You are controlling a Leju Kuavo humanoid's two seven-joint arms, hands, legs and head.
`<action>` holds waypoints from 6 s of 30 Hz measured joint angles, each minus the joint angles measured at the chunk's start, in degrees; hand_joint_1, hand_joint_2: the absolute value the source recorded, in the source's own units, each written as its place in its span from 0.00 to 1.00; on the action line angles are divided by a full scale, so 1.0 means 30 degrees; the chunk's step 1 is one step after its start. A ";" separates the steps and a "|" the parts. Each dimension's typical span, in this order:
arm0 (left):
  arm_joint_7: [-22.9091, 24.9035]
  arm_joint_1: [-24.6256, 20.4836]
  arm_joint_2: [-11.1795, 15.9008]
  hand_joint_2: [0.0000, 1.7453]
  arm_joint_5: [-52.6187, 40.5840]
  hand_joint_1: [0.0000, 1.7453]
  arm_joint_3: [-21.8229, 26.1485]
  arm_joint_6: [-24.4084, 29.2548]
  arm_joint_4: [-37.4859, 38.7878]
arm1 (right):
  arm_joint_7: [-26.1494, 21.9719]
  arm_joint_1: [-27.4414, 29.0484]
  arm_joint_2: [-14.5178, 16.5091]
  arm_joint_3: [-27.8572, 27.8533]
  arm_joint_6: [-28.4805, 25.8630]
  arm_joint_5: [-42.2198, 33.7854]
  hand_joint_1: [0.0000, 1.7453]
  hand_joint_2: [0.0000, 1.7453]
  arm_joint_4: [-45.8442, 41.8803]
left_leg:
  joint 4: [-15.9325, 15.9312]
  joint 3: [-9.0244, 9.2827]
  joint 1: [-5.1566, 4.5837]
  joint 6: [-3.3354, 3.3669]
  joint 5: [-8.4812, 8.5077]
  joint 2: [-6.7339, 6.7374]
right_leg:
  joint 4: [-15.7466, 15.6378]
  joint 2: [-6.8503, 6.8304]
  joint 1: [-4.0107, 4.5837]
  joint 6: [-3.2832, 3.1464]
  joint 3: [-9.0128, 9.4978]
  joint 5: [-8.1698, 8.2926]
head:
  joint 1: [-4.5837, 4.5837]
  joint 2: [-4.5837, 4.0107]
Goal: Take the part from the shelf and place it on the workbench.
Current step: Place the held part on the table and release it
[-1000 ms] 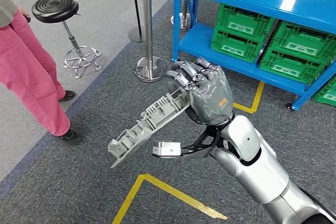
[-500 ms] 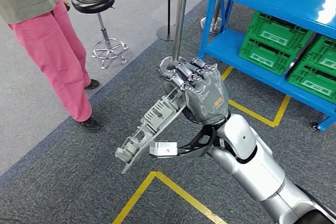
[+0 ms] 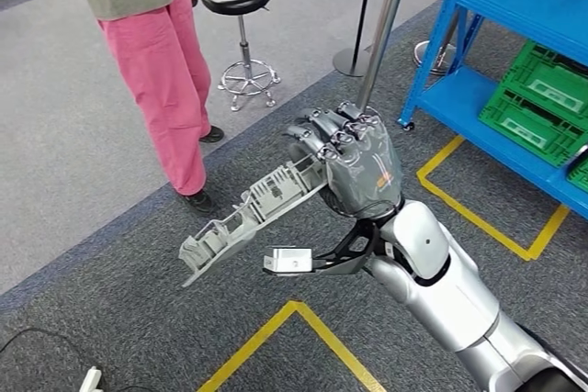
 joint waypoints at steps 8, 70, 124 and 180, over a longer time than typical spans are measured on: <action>-0.0040 -0.0142 0.0022 1.00 0.0144 0.00 -0.0176 0.0018 0.0107 | -0.0016 0.0008 0.0013 -0.0031 -0.0089 0.0051 1.00 1.00 0.0089 | 0.5212 -0.2393 0.0219 -0.0832 -0.2332 0.2281 | -0.0425 -0.1989 -0.0037 -0.0385 0.0416 0.0047 | -0.0226 0.0000; -0.0157 -0.0922 0.0084 1.00 0.0388 0.00 -0.1169 0.0018 0.0730 | 0.0046 0.0058 0.0086 -0.0446 -0.0320 0.0246 1.00 1.00 0.0129 | 0.4737 -0.1999 0.0117 -0.0637 -0.2262 0.2289 | -0.0336 -0.2169 0.0064 -0.0334 0.0178 0.0067 | -0.0290 -0.0002; -0.0331 -0.1075 0.0221 1.00 0.0962 0.00 -0.1681 0.0018 0.0929 | 0.0038 -0.0022 0.0107 -0.0457 -0.0342 0.0439 1.00 1.00 0.0275 | 0.0033 0.0145 0.0005 -0.0182 -0.0489 0.0347 | -0.0107 -0.0355 -0.0113 0.0140 -0.0188 0.0080 | -0.0206 -0.0005; 0.0823 -0.0497 0.0188 1.00 0.0317 0.00 -0.1189 0.0018 0.0918 | 0.0390 -0.0316 0.0084 -0.0268 0.0816 -0.0301 1.00 1.00 0.0049 | -0.0322 0.0551 -0.0336 0.0076 -0.0459 0.3145 | -0.0722 -0.3278 0.0070 0.0005 0.0729 -0.0281 | -0.0248 -0.0007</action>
